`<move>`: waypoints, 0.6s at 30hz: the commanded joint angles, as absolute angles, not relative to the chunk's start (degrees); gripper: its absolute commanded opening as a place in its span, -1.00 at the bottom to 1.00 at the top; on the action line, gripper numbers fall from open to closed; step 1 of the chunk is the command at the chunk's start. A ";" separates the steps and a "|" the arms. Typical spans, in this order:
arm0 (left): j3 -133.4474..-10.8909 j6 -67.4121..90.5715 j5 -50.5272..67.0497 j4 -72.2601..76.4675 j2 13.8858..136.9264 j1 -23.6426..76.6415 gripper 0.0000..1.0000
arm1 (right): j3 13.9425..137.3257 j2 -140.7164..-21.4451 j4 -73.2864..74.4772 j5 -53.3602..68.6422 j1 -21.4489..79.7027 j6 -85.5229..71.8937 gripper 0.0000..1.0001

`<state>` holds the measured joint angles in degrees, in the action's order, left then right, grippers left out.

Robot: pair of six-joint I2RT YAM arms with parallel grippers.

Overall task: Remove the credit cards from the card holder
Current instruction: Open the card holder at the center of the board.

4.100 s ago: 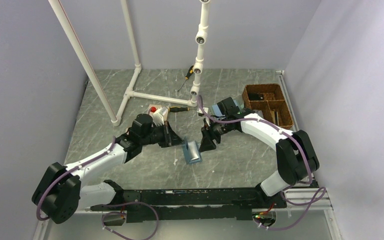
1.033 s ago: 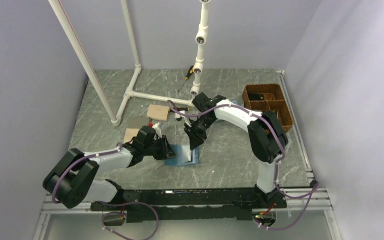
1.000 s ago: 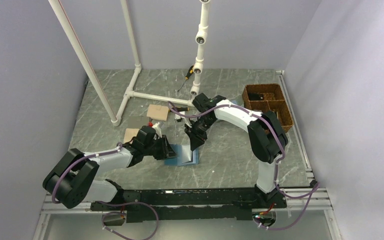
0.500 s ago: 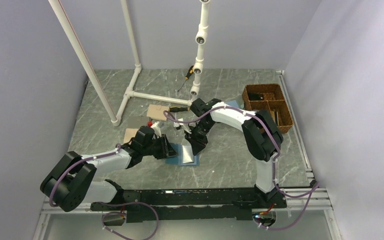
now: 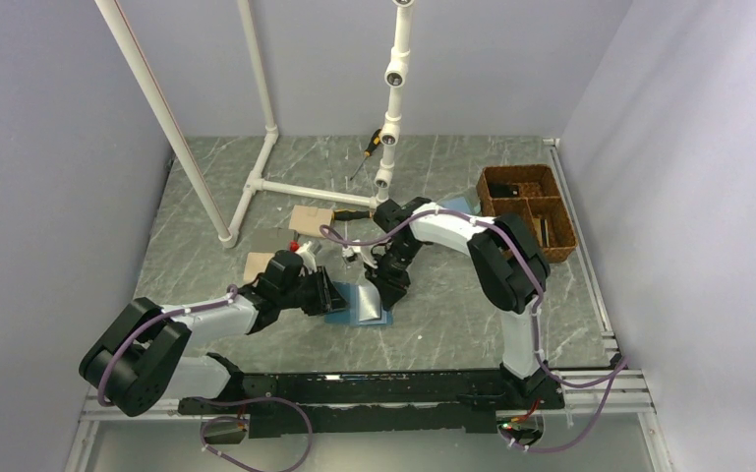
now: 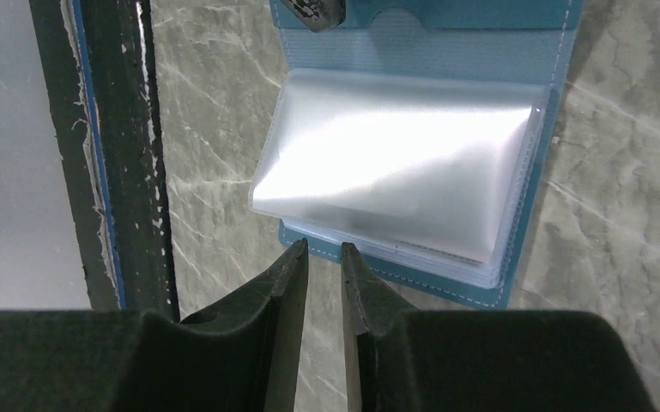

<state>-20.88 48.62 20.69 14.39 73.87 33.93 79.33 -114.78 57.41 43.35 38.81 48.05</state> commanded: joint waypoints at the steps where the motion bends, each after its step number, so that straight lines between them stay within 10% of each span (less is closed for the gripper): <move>1: -20.23 49.41 21.89 17.50 73.33 33.92 -0.45 | 79.54 -115.58 57.54 44.31 39.99 49.41 -0.53; 12: -18.94 50.36 23.48 20.54 73.64 33.93 -0.39 | 79.36 -116.37 49.40 45.67 40.25 38.93 -0.53; 18: -17.56 51.30 24.43 22.80 72.56 33.93 0.18 | 79.29 -118.00 42.30 48.64 38.71 28.39 -0.53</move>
